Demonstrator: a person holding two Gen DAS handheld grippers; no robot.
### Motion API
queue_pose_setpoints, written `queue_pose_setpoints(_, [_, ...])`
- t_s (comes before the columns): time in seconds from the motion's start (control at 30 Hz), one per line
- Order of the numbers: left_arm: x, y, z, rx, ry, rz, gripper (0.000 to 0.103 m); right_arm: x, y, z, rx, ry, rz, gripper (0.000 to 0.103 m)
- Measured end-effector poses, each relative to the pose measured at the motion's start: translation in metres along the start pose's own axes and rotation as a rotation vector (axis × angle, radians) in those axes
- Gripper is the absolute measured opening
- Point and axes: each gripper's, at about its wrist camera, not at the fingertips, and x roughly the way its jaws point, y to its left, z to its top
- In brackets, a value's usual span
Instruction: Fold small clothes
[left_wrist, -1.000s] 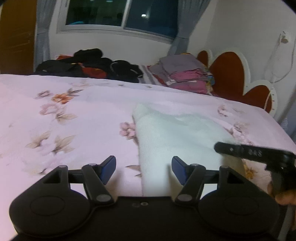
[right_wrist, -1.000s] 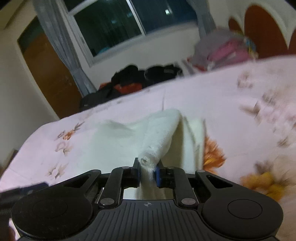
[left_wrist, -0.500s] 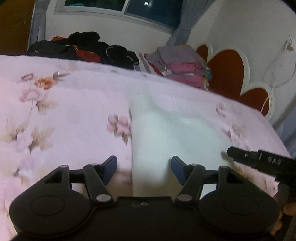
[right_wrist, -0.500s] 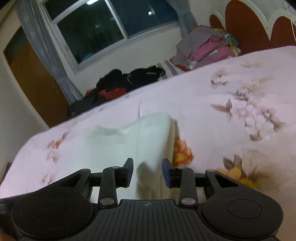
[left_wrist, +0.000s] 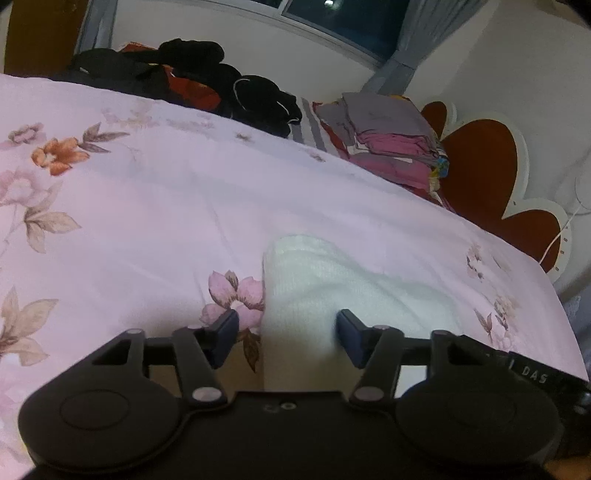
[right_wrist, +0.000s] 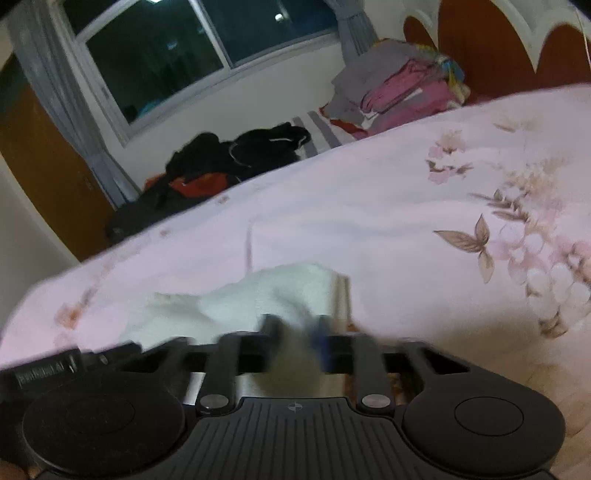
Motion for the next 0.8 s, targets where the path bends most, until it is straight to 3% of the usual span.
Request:
queue_pose_setpoints(0.07, [0.0, -0.001, -0.005, 0.017, -0.012, 0.005, 0.058, 0.004, -0.002, -0.007, -0.023, -0.001, -0.032, 0.017])
queue_pose_setpoints(0.17, [-0.007, -0.006, 0.0, 0.012, -0.02, -0.004, 0.055, -0.001, -0.006, -0.003, 0.013, -0.026, -0.012, 0.021])
queue_pose_setpoints(0.23, [-0.009, -0.009, 0.006, 0.019, -0.046, 0.003, 0.055, -0.005, -0.008, 0.002, 0.032, -0.049, 0.003, 0.029])
queue_pose_setpoints(0.27, [-0.007, -0.009, 0.009, 0.016, -0.048, 0.007, 0.055, -0.004, -0.006, 0.004, 0.019, -0.048, 0.002, 0.04])
queue_pose_setpoints(0.3, [-0.002, -0.009, 0.011, 0.009, -0.034, 0.009, 0.055, 0.001, -0.004, 0.005, 0.001, -0.028, -0.001, 0.045])
queue_pose_setpoints(0.37, [0.01, -0.005, 0.011, -0.012, 0.002, 0.01, 0.056, 0.012, 0.0, 0.004, 0.003, 0.032, 0.021, 0.044])
queue_pose_setpoints(0.43, [0.015, -0.002, 0.009, -0.028, 0.0, 0.008, 0.055, 0.011, 0.001, 0.003, 0.008, 0.011, 0.018, 0.029])
queue_pose_setpoints(0.5, [0.013, -0.007, 0.009, -0.003, -0.014, 0.009, 0.046, 0.005, 0.001, 0.004, 0.004, -0.028, 0.001, 0.005])
queue_pose_setpoints(0.57, [0.012, -0.015, 0.008, 0.043, -0.032, 0.021, 0.046, 0.007, 0.002, 0.003, -0.03, -0.036, -0.038, 0.005])
queue_pose_setpoints(0.67, [0.016, -0.015, 0.005, 0.048, -0.028, 0.045, 0.057, 0.015, 0.004, -0.002, -0.087, -0.028, -0.09, 0.005])
queue_pose_setpoints(0.8, [0.003, -0.021, 0.008, 0.091, -0.032, 0.072, 0.057, 0.007, 0.0, 0.0, -0.057, -0.027, -0.077, 0.006])
